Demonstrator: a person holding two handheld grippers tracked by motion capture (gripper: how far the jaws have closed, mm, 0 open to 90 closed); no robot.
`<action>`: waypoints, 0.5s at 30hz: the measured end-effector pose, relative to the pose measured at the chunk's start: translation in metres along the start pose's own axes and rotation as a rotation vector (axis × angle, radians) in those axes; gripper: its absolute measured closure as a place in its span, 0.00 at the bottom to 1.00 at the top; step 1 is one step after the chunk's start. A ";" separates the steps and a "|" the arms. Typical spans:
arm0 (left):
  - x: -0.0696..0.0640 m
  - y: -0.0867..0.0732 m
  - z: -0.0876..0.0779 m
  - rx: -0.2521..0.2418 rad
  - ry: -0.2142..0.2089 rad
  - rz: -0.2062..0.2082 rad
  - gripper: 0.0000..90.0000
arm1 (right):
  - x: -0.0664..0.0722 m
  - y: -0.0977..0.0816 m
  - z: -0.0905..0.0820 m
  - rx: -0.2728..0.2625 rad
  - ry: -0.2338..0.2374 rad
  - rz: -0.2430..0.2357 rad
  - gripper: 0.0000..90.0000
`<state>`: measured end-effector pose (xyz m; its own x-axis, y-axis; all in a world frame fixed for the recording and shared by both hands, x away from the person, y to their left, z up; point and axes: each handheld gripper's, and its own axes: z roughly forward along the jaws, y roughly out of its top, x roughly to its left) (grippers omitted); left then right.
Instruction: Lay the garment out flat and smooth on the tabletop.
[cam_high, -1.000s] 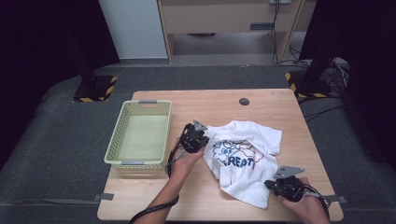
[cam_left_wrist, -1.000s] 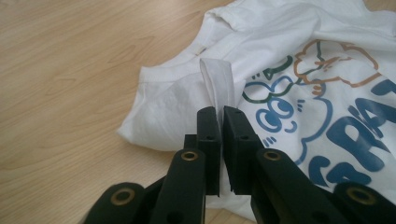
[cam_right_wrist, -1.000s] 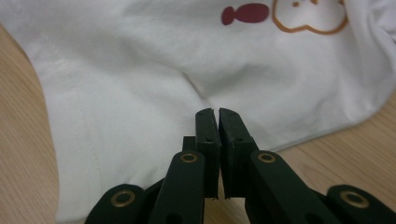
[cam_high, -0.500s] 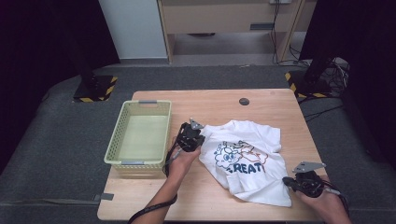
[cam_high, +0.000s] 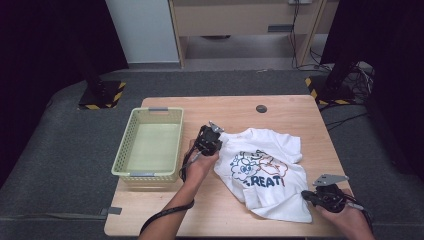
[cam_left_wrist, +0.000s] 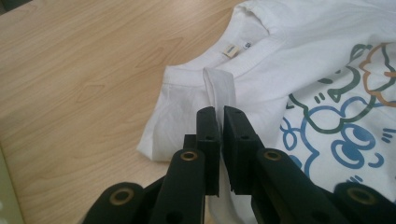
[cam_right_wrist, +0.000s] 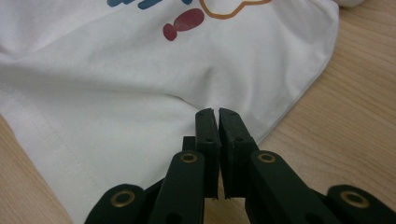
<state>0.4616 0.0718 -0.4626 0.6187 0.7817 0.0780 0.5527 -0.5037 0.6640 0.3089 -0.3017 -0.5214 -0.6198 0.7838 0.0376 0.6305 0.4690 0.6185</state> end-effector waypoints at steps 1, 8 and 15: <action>0.001 0.003 0.002 0.001 0.002 0.004 0.95 | 0.000 0.001 0.001 0.001 0.002 0.000 0.97; 0.015 0.020 0.008 0.003 0.028 -0.006 0.95 | 0.003 0.008 0.008 -0.015 0.029 -0.002 0.97; 0.027 0.010 0.000 0.029 0.047 -0.029 0.95 | 0.017 0.013 0.013 -0.011 0.066 -0.043 0.97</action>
<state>0.4837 0.0880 -0.4533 0.5756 0.8123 0.0946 0.5866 -0.4907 0.6443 0.3126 -0.2770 -0.5224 -0.6762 0.7341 0.0620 0.5975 0.4972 0.6291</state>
